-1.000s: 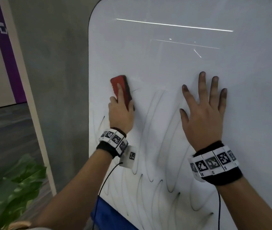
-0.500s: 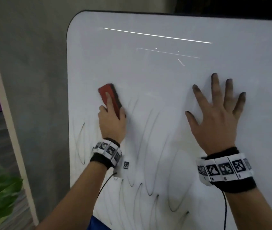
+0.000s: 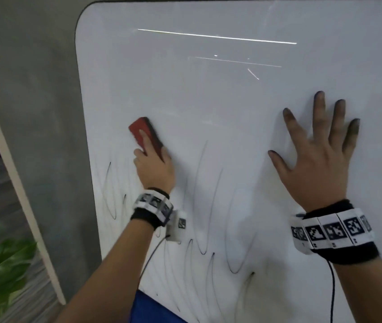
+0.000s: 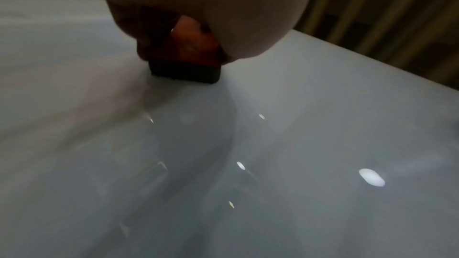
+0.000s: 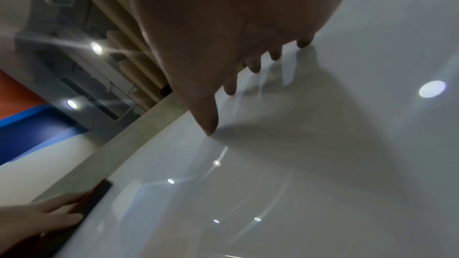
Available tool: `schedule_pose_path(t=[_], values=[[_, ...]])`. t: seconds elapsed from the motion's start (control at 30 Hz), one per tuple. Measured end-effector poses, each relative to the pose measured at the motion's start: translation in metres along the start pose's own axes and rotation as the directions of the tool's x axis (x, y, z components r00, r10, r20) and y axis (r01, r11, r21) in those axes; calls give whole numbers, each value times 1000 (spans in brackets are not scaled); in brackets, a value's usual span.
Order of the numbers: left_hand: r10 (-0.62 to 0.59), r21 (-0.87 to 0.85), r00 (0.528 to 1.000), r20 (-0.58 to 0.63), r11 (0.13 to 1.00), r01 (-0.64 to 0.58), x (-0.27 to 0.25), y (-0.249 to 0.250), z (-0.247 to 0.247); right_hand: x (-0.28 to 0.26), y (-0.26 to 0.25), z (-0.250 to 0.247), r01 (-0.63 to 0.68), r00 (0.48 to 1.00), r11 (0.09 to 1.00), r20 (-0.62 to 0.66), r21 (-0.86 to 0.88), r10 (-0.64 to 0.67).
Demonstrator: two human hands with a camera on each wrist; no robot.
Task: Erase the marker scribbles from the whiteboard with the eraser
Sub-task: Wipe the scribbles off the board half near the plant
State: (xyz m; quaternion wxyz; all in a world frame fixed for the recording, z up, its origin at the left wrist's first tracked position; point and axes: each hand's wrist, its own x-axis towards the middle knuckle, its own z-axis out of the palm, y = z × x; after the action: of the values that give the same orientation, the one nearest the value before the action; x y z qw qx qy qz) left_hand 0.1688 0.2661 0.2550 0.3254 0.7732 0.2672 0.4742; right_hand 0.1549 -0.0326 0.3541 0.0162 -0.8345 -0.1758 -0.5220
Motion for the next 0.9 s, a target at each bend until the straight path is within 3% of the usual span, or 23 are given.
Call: schedule_pose_path(t=[0.07, 0.13, 0.2, 0.27, 0.33, 0.4, 0.43, 0.53, 0.6, 0.67, 0.73, 0.83, 0.87, 0.9], values=[[259, 29, 965, 41, 965, -260, -63, 24, 9, -2, -4, 4, -15, 1000, 1000, 1, 9, 15], [478, 36, 865, 153, 872, -488, -126, 36, 14, -4, -5, 7, -23, 1000, 1000, 3, 16, 23], [592, 47, 781, 199, 790, -611, -150, 32, 16, -7, -2, 9, -7, 1000, 1000, 8, 27, 7], [632, 49, 751, 189, 758, -650, -134, 24, 14, -12, 5, 10, 27, 1000, 999, 5, 43, -27], [556, 33, 820, 137, 824, -565, -103, 18, 8, -17, 14, 7, 64, 998, 996, 7, 55, -64], [360, -14, 930, 70, 933, -360, -61, 13, 0, -22, 23, 5, 92, 996, 994, 11, 66, -93], [261, -33, 964, 52, 965, -259, -40, 9, -4, -25, 26, 4, 102, 995, 993, 15, 66, -104], [118, -52, 993, 22, 992, -117, -7, 6, -7, -36, 33, 3, 124, 991, 990, 40, 61, -127], [175, -29, 985, 1, 984, -175, -27, 16, 0, -44, 34, 4, 122, 990, 991, 59, 46, -125], [363, -19, 932, 25, 932, -362, -76, 29, 11, -50, 33, 5, 123, 990, 992, 68, 37, -125], [575, -14, 810, 120, 816, -577, -132, 34, 20, -54, 34, 6, 131, 988, 991, 78, 36, -133], [730, 10, 650, 211, 664, -748, -164, 23, 24, -60, 40, 5, 155, 983, 987, 96, 35, -158], [738, 12, 640, 214, 653, -757, -157, 20, 22, -61, 43, 5, 168, 980, 985, 101, 38, -171], [711, 6, 672, 205, 686, -728, -145, 19, 20, -62, 47, 5, 181, 978, 983, 103, 40, -184]])
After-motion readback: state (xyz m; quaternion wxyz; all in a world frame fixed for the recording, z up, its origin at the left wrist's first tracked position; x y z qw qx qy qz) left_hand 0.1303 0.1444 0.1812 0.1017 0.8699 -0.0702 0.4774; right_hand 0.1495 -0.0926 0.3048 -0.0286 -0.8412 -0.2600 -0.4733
